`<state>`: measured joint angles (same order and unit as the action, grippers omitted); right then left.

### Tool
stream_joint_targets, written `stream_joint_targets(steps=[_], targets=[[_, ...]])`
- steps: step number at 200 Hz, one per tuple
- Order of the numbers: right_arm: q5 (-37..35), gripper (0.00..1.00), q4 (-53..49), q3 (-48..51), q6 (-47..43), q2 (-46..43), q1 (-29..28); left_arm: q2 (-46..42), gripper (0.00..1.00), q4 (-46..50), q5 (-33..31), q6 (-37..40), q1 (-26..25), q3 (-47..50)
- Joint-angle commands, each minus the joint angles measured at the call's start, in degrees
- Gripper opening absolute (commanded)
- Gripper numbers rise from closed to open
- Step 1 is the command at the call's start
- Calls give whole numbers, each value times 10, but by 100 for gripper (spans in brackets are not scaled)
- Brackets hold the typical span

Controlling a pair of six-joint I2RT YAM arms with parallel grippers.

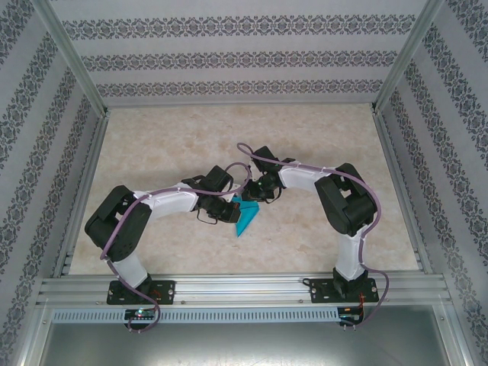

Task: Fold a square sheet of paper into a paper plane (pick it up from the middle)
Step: Third fold the triangle at the center of the table.

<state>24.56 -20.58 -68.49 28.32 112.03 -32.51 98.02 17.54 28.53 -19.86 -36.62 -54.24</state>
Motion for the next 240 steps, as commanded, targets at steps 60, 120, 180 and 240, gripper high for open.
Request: stream_joint_targets(steps=[60, 120, 180, 240], targets=[[-24, 17, 18, 46, 45, -34, -10, -29, 6, -36, 40, -52, 7, 46], [-18, 17, 77, 94, 85, -60, -11, -20, 6, -14, 24, -29, 7, 32], [-21, 18, 69, 90, 82, -54, -11, -3, 7, -4, 21, -13, 8, 14], [-20, 18, 67, 87, 80, -57, -11, 3, 7, 0, 22, -26, 8, 21]])
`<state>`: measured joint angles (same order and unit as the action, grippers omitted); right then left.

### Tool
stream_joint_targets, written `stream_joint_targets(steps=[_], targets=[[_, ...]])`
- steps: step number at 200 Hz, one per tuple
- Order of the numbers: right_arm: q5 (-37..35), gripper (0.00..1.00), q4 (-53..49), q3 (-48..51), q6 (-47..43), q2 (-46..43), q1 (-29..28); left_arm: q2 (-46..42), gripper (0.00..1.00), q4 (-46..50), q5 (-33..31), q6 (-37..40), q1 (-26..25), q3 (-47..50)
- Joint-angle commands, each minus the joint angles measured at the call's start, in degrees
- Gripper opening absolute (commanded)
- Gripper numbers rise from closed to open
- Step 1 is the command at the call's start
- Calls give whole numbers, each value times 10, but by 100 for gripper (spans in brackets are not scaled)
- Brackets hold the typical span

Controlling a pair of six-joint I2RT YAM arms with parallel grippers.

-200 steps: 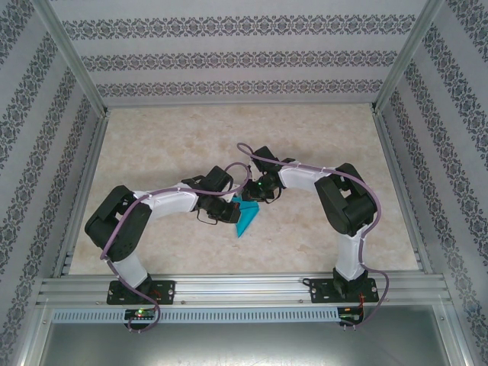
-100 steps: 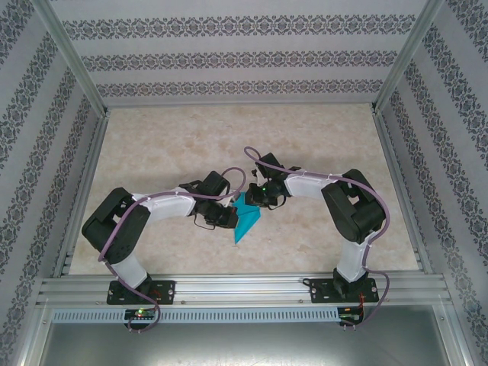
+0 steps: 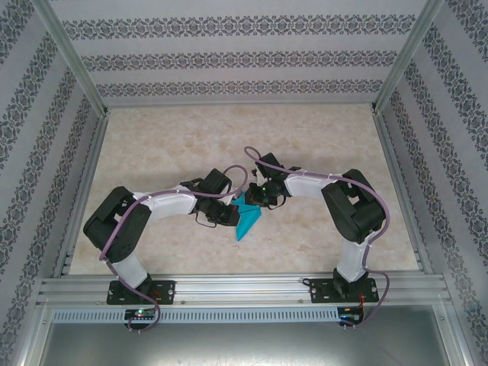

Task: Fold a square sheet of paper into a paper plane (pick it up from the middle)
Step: Third fold the triangle at the center of the table.

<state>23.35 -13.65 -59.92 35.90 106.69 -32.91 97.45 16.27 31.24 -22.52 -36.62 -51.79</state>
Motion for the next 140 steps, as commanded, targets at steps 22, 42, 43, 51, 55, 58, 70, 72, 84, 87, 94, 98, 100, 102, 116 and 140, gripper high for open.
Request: stream_joint_targets(steps=[22, 42, 43, 51, 55, 58, 70, 72, 84, 87, 94, 98, 100, 102, 116, 140], targets=[[-6, 18, -4, 1, 4, -2, -7, 13, 8, 5, 7, -6, 7, 0], [-6, 18, -2, 1, 4, -1, -8, 16, 8, -1, 6, -4, 7, 0], [-5, 18, -2, 1, 4, -1, -8, 16, 8, -1, 6, -5, 8, 0], [-6, 18, -2, 2, 4, 0, -8, 18, 8, 3, 3, -3, 8, -3], [-5, 18, -2, 2, 5, 0, -7, 19, 8, 5, 0, -1, 8, -4], [-6, 18, -2, 2, 5, 0, -8, 20, 8, 7, -2, -1, 8, -6], [-6, 18, 0, 4, 6, -1, -8, 25, 8, 8, -3, 1, 7, -7], [-6, 18, 1, 4, 6, -1, -8, 26, 8, 8, -3, 1, 7, -7], [-6, 18, 1, 4, 8, 0, -7, 29, 9, 6, -1, 2, 8, -9], [-6, 18, 1, 4, 8, 0, -8, 30, 9, 5, 0, 2, 7, -8], [-4, 18, 3, 3, 8, 1, -8, 31, 9, 2, 0, 3, 8, -8], [-4, 18, 3, 3, 8, 1, -8, 30, 9, 0, 0, 3, 7, -8], [-4, 18, 3, 3, 8, 1, -8, 29, 9, -2, 0, 2, 7, -7], [-4, 18, 3, 3, 8, 1, -8, 29, 9, -3, 0, 1, 8, -7], [-2, 18, 3, 2, 8, 3, -8, 22, 9, -9, 1, 1, 7, -8], [-3, 18, 2, 3, 8, 4, -8, 14, 10, -15, 2, 3, 7, -7]])
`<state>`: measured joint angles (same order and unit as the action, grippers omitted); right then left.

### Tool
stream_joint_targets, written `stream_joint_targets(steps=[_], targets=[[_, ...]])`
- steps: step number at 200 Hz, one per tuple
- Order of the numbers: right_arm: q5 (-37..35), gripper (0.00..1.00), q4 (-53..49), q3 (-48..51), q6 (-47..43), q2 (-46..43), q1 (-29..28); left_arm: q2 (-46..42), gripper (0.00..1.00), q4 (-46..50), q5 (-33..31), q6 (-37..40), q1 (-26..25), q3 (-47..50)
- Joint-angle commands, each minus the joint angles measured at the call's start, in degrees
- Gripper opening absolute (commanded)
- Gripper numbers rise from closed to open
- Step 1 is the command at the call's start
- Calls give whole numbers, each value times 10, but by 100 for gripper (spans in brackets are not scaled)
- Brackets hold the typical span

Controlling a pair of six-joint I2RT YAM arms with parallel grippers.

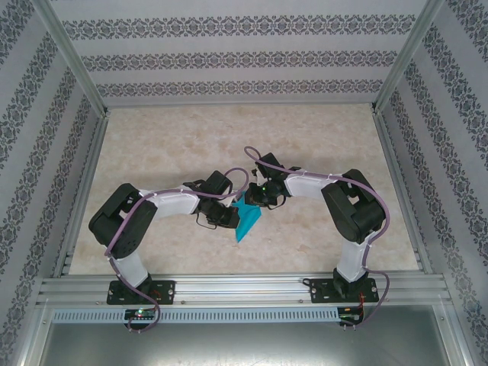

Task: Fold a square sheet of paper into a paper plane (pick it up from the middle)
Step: Third fold the triangle at the center of the table.

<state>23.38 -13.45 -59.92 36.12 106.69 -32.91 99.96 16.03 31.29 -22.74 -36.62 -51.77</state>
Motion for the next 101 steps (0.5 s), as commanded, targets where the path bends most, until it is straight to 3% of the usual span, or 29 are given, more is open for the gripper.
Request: stream_joint_targets(steps=[1, 101], targets=[[-4, 18, 0, 3, 6, 4, -8, -11, 10, -14, 2, 5, 7, -8], [-6, 18, 3, 8, 9, 8, -8, -10, 10, -16, 6, 9, 7, -9]])
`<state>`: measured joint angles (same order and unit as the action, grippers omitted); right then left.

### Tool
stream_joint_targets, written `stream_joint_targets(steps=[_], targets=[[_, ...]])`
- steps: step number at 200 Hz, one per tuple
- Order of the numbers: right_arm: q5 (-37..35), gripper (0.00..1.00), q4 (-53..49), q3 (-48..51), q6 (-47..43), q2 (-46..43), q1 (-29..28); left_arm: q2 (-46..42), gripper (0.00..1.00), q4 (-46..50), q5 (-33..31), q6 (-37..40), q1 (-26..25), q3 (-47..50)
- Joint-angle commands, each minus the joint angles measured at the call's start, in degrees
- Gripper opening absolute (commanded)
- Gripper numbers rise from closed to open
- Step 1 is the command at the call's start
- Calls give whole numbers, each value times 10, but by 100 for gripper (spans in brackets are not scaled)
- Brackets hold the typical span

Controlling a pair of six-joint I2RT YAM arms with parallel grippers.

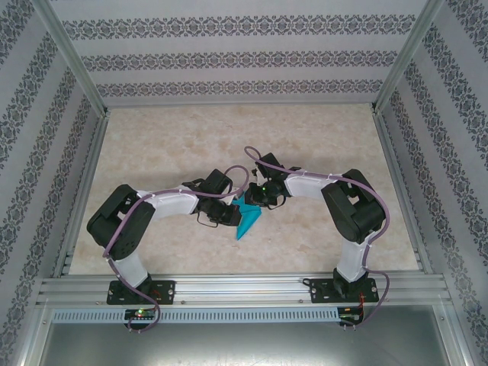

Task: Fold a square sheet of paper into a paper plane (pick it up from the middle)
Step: Third fold the triangle at the center of the table.

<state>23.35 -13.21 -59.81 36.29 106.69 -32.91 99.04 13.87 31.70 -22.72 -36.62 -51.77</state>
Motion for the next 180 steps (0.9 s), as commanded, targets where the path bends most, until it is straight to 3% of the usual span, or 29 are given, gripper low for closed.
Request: stream_joint_targets(steps=[1, 78, 180], targets=[[-6, 18, 1, 7, 7, 8, -8, -1, 10, 6, 2, 9, 7, -9], [-6, 18, -4, 4, 5, 6, -8, 7, 10, 10, 30, -13, 6, 5], [-3, 17, 4, 10, 10, 7, -9, 28, 10, 7, 13, -10, 5, 3]])
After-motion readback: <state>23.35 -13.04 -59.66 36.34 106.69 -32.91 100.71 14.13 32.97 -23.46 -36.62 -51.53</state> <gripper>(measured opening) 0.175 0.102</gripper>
